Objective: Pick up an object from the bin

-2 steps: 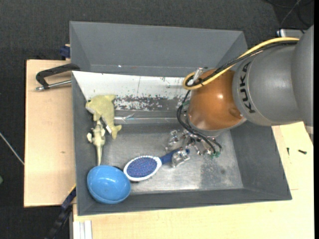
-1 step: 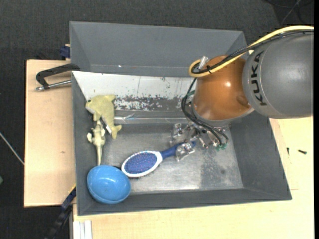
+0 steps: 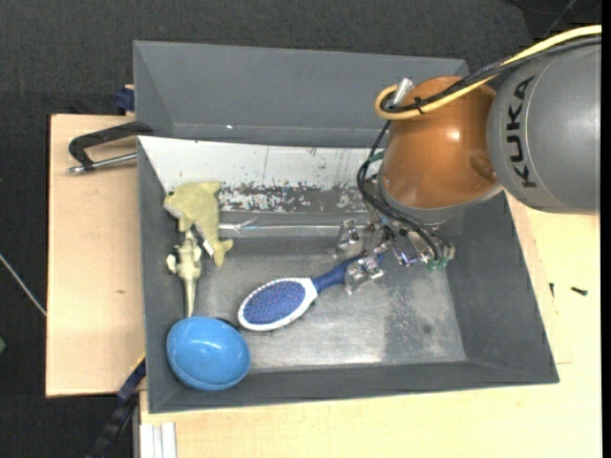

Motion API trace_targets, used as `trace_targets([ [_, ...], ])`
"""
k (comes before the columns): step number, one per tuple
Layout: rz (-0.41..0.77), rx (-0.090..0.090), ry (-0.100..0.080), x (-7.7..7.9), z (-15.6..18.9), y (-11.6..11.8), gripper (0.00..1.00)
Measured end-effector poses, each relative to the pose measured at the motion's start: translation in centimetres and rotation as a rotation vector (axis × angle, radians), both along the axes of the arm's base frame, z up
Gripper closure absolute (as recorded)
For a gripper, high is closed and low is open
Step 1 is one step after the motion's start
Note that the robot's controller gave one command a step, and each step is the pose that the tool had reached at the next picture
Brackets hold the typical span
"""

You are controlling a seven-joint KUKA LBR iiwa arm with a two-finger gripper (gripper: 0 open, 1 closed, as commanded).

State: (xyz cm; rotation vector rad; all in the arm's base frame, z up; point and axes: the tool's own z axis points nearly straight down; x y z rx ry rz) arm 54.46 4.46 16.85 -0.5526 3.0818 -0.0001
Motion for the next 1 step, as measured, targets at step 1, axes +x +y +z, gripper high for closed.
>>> trace_targets([
  [1, 0.000, 0.000, 0.003, 0.12, 2.00, 0.10, 1.00],
])
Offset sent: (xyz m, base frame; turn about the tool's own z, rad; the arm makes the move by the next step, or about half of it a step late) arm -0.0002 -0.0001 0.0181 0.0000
